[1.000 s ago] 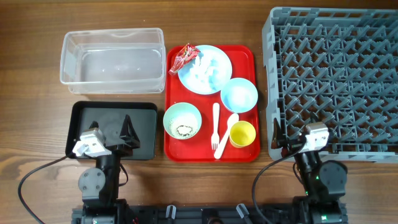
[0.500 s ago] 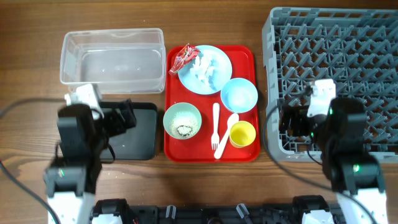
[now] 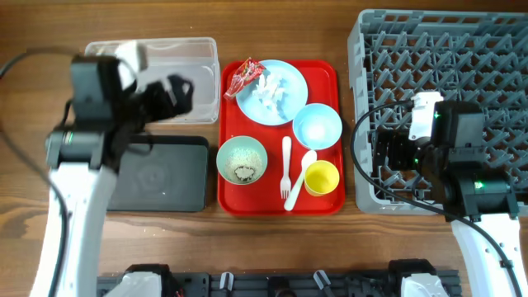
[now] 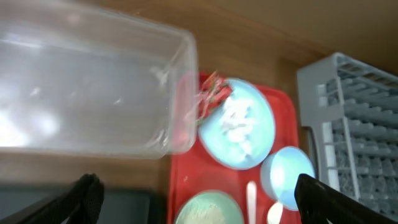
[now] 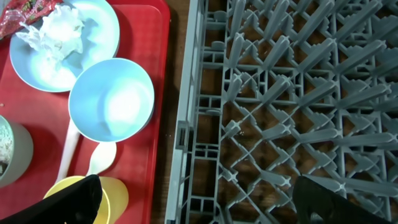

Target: Sort waste into correct bins and load items into the dishwasher rack

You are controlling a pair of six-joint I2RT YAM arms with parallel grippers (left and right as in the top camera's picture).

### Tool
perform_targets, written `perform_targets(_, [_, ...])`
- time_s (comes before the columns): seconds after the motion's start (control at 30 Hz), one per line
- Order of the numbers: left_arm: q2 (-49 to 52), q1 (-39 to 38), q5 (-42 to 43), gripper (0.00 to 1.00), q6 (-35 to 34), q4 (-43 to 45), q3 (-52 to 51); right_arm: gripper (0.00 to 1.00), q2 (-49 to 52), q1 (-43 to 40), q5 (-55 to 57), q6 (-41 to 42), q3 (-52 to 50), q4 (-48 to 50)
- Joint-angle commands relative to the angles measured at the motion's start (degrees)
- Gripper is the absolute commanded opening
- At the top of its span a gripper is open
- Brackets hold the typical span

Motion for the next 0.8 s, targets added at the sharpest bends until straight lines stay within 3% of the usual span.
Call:
perform_targets(0.0, [10.6,-7.17,-5.31,1.0,5.29,0.09,10.47,1.0,-0.94,-0.57,3.48,5.75,1.44,-1.09])
perform_targets(0.1, [18.53,-12.39,-7.91,1.0,7.82,3.52,15.08,1.0,-0.94,-1.6,5.62,10.51,1.44,-2.64])
perform_targets(0.37, [33.7,-21.97,-10.47,1.0,8.17,19.61,15.1,1.0,-0.87,-1.73,5.42,11.19,1.42,-2.73])
perform_targets(0.77, [45.94,-23.61,-10.49,0.96,8.15,20.79,15.08,1.0,-0.87,-1.73,5.42,11.19,1.42,-2.73])
